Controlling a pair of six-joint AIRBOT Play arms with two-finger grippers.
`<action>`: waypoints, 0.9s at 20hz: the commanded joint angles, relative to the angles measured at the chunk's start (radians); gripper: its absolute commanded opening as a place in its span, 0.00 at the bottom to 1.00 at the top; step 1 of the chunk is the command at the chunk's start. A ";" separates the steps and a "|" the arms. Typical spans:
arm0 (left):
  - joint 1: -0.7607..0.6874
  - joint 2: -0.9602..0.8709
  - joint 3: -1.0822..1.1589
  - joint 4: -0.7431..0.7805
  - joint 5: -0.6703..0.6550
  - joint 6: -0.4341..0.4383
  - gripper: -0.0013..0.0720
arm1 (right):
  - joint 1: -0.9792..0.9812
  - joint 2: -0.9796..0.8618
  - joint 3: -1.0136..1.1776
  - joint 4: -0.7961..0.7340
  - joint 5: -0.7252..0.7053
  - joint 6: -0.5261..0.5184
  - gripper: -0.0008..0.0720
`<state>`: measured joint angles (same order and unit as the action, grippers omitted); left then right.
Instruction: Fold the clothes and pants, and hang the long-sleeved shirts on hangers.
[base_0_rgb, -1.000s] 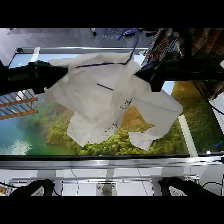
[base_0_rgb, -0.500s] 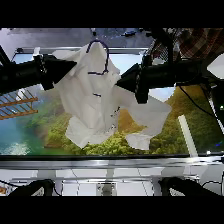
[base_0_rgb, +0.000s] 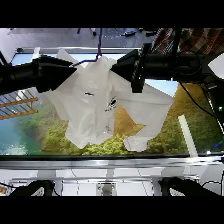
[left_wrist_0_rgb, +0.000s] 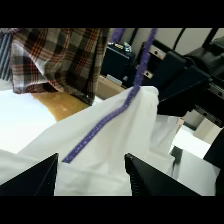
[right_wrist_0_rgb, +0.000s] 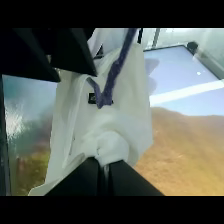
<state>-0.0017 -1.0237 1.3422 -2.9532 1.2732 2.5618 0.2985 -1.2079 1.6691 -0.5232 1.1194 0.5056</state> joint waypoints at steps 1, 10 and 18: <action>0.047 0.042 0.000 0.018 0.033 0.022 0.71 | 0.000 0.001 0.001 0.016 -0.005 0.006 0.04; 0.346 0.223 0.000 0.320 0.052 0.207 0.70 | 0.000 0.001 0.001 -0.013 0.031 0.013 0.04; 0.568 0.127 -0.002 0.338 0.117 0.411 0.70 | 0.000 0.001 0.001 0.003 0.050 0.007 0.04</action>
<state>0.5098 -0.8543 1.3411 -2.6225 1.3407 2.8559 0.2985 -1.2076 1.6703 -0.5301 1.1561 0.5171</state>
